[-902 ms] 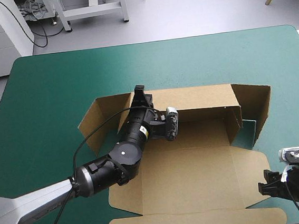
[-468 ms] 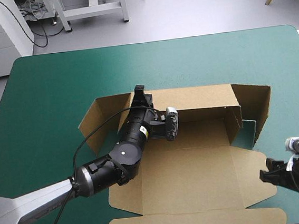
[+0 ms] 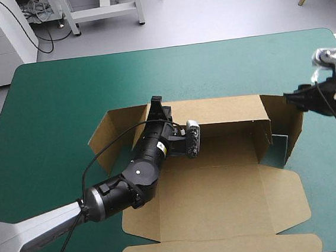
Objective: Fold the box
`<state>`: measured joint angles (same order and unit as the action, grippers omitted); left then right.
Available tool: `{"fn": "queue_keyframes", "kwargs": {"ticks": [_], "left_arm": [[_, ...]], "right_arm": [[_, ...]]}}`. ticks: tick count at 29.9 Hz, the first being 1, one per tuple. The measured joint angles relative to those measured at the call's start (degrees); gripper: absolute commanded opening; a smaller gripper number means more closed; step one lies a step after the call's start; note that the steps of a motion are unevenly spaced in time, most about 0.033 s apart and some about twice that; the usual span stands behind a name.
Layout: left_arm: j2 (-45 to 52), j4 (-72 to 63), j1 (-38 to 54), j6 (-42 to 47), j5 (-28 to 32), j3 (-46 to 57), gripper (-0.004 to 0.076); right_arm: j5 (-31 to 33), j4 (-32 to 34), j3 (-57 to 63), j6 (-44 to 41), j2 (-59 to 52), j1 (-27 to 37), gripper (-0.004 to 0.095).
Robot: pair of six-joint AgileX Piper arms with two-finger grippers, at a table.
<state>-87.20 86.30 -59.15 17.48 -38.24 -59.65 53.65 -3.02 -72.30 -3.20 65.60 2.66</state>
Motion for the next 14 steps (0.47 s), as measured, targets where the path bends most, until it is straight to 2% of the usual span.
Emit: {"fn": "queue_keyframes", "kwargs": {"ticks": [8, 14], "left_arm": [[0.07, -0.31, 0.00, 0.00, 0.00, 0.00, -0.0010], [0.07, -0.47, 0.00, 1.11, 0.00, 0.00, -0.0010]], "right_arm": [[8.69, -0.02, -21.15, 1.17, 23.15, 0.00, 0.0576], [15.11, -0.02, -25.41, 3.58, 32.39, 0.00, 0.0576]]}}
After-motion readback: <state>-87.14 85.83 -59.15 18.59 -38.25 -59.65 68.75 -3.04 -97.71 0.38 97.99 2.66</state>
